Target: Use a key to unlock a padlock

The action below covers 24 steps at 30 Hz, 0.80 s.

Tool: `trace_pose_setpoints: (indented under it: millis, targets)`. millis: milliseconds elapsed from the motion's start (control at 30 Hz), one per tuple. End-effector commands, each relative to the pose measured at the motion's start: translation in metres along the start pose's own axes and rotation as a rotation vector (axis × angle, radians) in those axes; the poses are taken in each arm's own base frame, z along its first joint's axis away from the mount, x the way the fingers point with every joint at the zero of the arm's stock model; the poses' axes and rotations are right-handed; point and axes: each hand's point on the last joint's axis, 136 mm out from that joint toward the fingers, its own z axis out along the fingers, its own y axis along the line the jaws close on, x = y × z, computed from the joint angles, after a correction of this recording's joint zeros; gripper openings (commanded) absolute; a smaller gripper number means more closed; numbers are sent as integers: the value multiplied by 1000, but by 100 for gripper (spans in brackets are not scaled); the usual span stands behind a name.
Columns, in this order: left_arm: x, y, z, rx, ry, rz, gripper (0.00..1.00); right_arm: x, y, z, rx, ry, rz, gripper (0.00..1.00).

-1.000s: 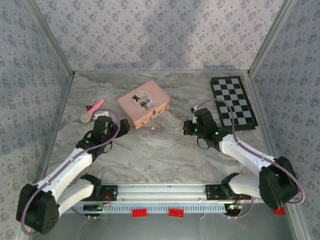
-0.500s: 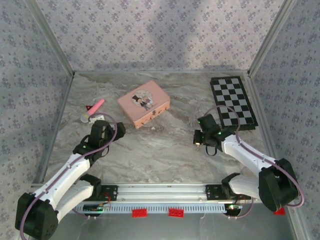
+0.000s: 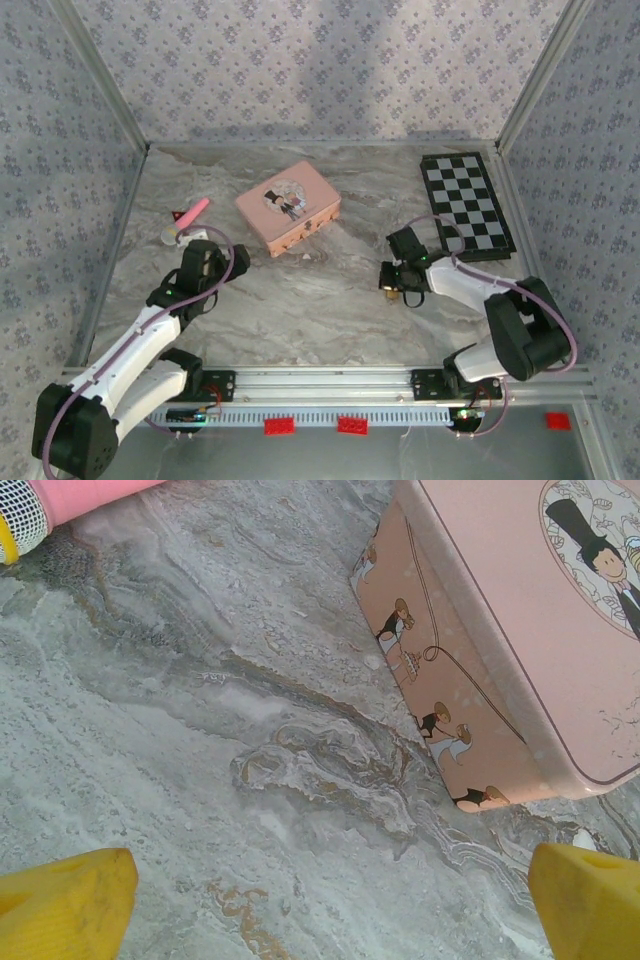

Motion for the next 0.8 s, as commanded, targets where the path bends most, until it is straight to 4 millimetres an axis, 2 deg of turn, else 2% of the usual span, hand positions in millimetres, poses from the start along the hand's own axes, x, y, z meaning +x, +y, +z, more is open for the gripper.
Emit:
trace_pose_setpoints:
  millis: [0,267,433,767]
  targets:
    - [-6,2,0,-10,-18,-5,100,-11,11,1,-38,-11,-2,0]
    - [-3,6,2,-17,-15,-8,100,-8,10,3,-27,-1,-2,0]
    - [-7,8,1,-21,-23,-4,100,-9,6,1,4,-3,-14,16]
    - [-15,11,-4,-22,-49,-7,100,-21,7,-18,28,-55,-42,30]
